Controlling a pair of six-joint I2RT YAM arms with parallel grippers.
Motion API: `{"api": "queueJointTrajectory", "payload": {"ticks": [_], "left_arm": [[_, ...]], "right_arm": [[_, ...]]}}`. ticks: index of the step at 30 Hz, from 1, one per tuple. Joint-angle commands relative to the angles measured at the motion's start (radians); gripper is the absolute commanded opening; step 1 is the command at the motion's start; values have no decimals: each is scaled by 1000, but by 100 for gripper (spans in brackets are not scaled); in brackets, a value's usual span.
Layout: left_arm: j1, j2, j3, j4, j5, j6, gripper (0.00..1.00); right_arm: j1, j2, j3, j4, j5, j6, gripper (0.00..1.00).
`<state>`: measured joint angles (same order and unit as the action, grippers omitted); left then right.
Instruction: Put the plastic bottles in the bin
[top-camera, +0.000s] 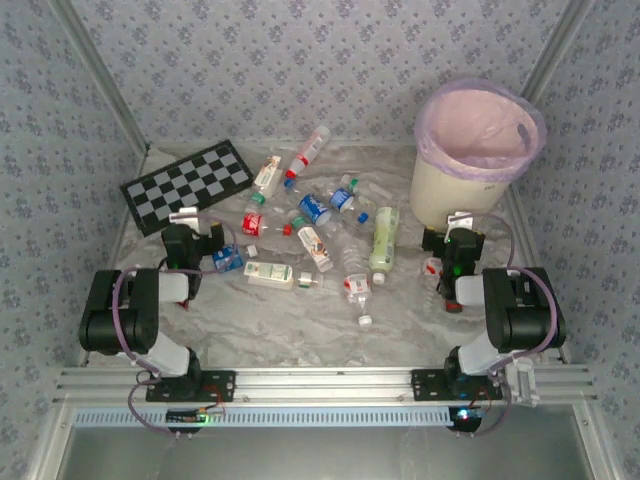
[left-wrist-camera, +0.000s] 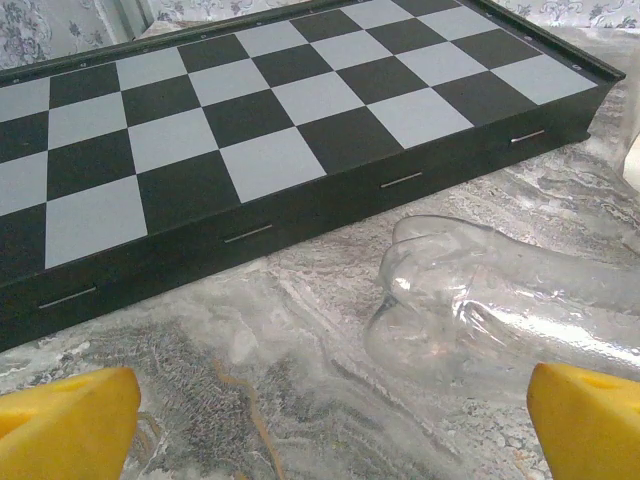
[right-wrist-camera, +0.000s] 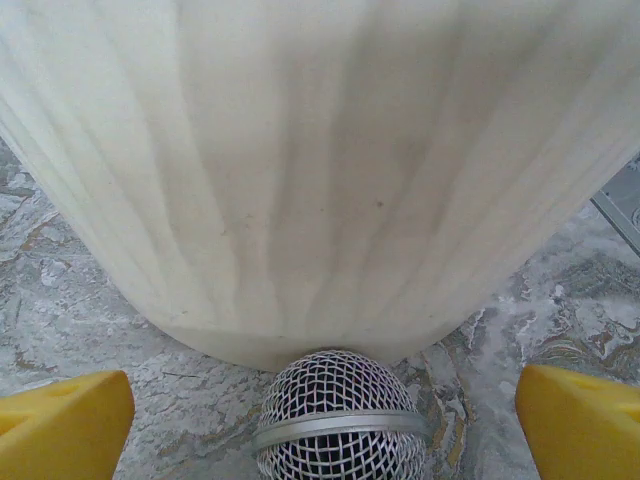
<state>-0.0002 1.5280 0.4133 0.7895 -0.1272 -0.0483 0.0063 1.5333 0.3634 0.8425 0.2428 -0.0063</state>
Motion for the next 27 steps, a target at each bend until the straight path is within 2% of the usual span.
{"api": "queueJointTrajectory", "payload": {"ticks": [1,27], "left_arm": [[3,6,-5,34,12,11,99],[18,6,1,20,44,6,99]], "right_arm": [[1,-11,7,16,4,11,100],[-11,-12,12,2,-20,19,100]]}}
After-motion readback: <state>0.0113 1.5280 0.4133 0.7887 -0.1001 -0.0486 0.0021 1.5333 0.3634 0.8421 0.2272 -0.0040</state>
